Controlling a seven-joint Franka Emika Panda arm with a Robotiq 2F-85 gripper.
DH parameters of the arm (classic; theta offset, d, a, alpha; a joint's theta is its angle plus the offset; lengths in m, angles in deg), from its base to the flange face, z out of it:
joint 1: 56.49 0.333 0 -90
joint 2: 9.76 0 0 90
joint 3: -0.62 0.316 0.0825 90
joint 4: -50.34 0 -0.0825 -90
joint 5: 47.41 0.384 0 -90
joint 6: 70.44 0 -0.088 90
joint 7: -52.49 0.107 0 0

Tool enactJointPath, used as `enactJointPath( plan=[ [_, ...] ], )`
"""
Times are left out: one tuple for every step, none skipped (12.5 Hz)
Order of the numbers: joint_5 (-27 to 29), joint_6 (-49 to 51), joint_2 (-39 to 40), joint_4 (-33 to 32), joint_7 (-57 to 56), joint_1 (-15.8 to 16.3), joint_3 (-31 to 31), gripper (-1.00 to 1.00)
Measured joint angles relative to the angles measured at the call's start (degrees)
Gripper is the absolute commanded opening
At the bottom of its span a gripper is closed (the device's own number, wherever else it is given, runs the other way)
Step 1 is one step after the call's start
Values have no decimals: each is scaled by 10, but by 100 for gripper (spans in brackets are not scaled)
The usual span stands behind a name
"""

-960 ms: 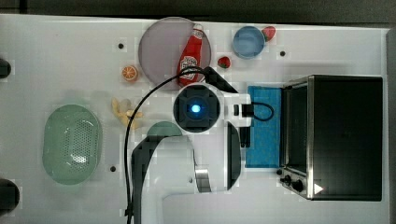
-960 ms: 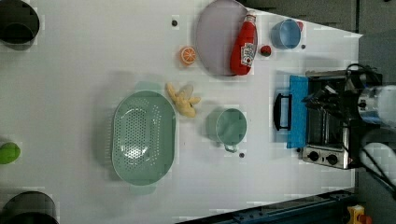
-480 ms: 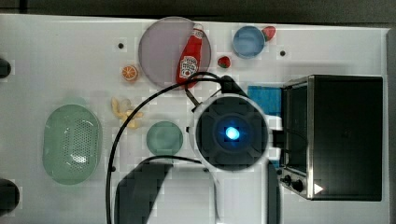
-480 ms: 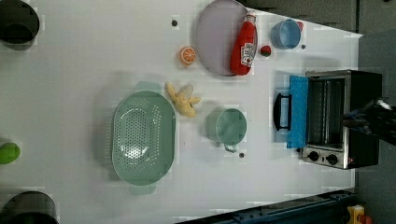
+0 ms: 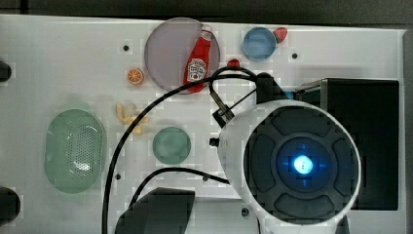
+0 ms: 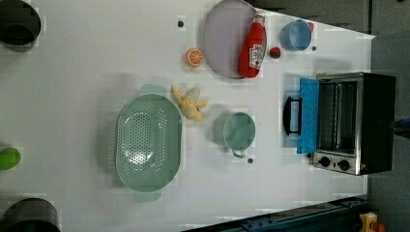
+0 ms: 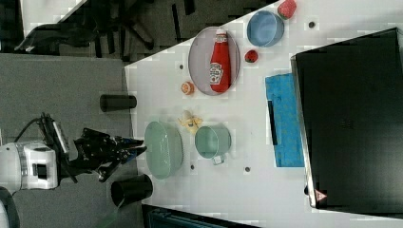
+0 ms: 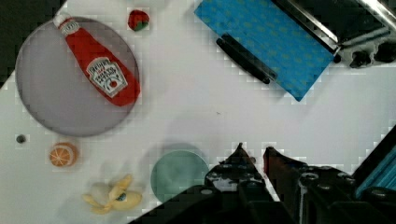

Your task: Flap open oven.

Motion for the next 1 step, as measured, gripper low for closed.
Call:
enactJointPath(
  plan=[
    [-1, 0, 5, 1, 0, 1, 1, -65]
  ],
)
